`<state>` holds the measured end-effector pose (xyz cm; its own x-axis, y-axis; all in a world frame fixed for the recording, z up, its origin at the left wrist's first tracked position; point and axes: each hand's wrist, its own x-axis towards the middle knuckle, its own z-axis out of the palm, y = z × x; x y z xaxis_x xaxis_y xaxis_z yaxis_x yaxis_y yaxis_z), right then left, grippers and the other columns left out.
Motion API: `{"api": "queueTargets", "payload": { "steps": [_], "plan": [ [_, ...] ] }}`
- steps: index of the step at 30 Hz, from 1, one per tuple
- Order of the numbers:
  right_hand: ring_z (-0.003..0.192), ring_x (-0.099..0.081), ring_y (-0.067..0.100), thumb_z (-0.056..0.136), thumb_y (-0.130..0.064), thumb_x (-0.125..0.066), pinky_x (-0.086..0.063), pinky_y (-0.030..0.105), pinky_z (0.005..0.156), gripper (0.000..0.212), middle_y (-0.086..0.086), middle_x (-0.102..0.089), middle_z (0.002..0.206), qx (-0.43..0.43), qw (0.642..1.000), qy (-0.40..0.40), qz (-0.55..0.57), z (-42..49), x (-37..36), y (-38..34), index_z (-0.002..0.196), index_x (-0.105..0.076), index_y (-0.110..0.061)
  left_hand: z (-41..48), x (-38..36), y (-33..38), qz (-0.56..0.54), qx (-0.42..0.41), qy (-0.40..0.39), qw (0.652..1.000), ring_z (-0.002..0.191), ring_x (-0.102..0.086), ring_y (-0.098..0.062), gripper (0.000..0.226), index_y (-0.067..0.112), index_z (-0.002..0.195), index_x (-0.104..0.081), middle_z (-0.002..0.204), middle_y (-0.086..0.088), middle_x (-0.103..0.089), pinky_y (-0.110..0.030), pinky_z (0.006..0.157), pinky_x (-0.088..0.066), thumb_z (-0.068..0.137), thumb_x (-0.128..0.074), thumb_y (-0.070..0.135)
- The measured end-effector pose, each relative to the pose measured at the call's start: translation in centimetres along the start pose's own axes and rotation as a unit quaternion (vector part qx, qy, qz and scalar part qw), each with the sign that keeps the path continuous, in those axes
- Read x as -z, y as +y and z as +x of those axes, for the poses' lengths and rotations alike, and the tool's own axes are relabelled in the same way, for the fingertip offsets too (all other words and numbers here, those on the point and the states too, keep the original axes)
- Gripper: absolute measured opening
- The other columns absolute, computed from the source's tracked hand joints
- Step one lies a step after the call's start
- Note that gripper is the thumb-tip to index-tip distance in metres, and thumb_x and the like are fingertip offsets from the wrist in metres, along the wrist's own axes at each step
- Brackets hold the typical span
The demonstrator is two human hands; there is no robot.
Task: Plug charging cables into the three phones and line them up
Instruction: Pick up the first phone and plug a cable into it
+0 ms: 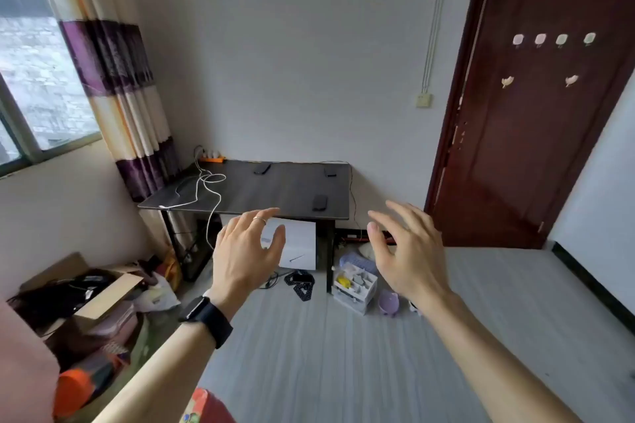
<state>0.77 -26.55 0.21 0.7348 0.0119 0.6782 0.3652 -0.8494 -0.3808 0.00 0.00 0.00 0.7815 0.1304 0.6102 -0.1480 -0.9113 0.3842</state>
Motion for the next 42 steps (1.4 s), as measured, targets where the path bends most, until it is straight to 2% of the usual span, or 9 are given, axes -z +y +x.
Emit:
{"api": "queueTargets", "payload": {
  "steps": [2,5,7,12,18,31,37,40,42],
  "plan": [
    [0.132,-0.049,0.022,0.094,-0.049,-0.044,-0.041,0.041,0.108,0.042,-0.004,-0.065,0.133,-0.005,1.000,-0.017,0.000,0.1,-1.7,0.5,0.118,-0.073,-0.031,0.3,-1.6,-0.7,-0.001,0.014,-0.027,1.000,0.113,-0.056,-0.018,0.037,0.033,0.127,-0.058,0.119,0.008,-0.065,-0.037,0.094,-0.046,0.092,-0.052,0.046],
    [0.131,-0.050,0.021,0.094,-0.050,-0.042,-0.040,0.039,0.110,0.044,-0.006,-0.067,0.131,-0.016,0.998,-0.057,-0.009,0.2,-5.2,1.8,0.118,-0.073,-0.029,0.5,-4.5,-2.5,-0.006,0.057,-0.068,0.996,0.108,-0.057,-0.012,0.034,0.039,0.125,-0.057,0.115,0.016,-0.066,-0.031,0.077,-0.050,0.093,-0.049,0.048],
    [0.131,-0.050,0.022,0.094,-0.051,-0.040,-0.037,0.037,0.111,0.047,-0.006,-0.067,0.131,-0.013,0.997,-0.078,-0.018,0.5,-7.7,2.7,0.118,-0.073,-0.029,1.0,-6.7,-4.1,-0.008,0.062,-0.081,0.995,0.109,-0.057,-0.010,0.033,0.040,0.124,-0.056,0.112,0.018,-0.067,-0.030,0.074,-0.051,0.093,-0.049,0.048],
    [0.132,-0.050,0.022,0.092,-0.055,-0.037,-0.038,0.039,0.112,0.051,-0.006,-0.066,0.132,-0.020,0.991,-0.130,-0.025,3.3,-15.4,4.3,0.120,-0.072,-0.029,4.4,-12.9,-9.5,-0.008,0.067,-0.125,0.990,0.105,-0.061,-0.014,0.031,0.038,0.116,-0.060,0.113,0.018,-0.068,-0.033,0.074,-0.055,0.091,-0.046,0.050],
    [0.125,-0.055,0.023,0.092,-0.054,-0.038,-0.047,0.042,0.104,0.051,-0.004,-0.071,0.124,-0.050,0.984,-0.167,-0.040,8.3,-24.5,5.1,0.115,-0.075,-0.028,10.9,-18.5,-15.2,-0.013,0.070,-0.172,0.983,0.108,-0.061,-0.018,0.034,0.036,0.123,-0.058,0.109,0.010,-0.070,-0.033,0.076,-0.054,0.092,-0.049,0.046],
    [0.127,-0.053,0.023,0.090,-0.058,-0.029,-0.043,0.037,0.108,0.060,-0.006,-0.068,0.129,-0.095,0.958,-0.265,-0.061,17.9,-41.3,9.4,0.120,-0.072,-0.028,22.4,-31.6,-25.7,0.004,0.081,-0.269,0.960,0.109,-0.059,-0.021,0.038,0.035,0.129,-0.055,0.116,0.007,-0.067,-0.035,0.078,-0.053,0.093,-0.047,0.044],
    [0.121,-0.057,0.025,0.089,-0.058,-0.029,-0.045,0.037,0.104,0.062,-0.006,-0.070,0.124,-0.103,0.949,-0.293,-0.048,24.1,-49.4,14.2,0.118,-0.072,-0.025,28.3,-39.3,-29.2,-0.005,0.123,-0.325,0.938,0.118,-0.055,-0.020,0.041,0.032,0.132,-0.052,0.125,0.003,-0.062,-0.035,0.084,-0.052,0.092,-0.050,0.040],
    [0.122,-0.055,0.023,0.085,-0.060,-0.023,-0.041,0.036,0.107,0.068,-0.008,-0.069,0.128,-0.125,0.933,-0.337,-0.035,27.9,-54.2,17.4,0.122,-0.070,-0.027,32.0,-43.1,-30.7,-0.001,0.159,-0.329,0.931,0.119,-0.055,-0.023,0.044,0.031,0.134,-0.050,0.127,0.001,-0.061,-0.037,0.089,-0.051,0.091,-0.050,0.037],
    [0.126,-0.053,0.022,0.090,-0.058,-0.029,-0.040,0.034,0.108,0.061,-0.009,-0.066,0.133,-0.138,0.917,-0.372,-0.039,30.4,-56.8,19.3,0.128,-0.066,-0.028,34.4,-45.2,-31.6,0.005,0.177,-0.329,0.928,0.120,-0.055,-0.023,0.045,0.030,0.136,-0.050,0.127,0.000,-0.060,-0.037,0.091,-0.050,0.091,-0.049,0.038]
  ]
}}
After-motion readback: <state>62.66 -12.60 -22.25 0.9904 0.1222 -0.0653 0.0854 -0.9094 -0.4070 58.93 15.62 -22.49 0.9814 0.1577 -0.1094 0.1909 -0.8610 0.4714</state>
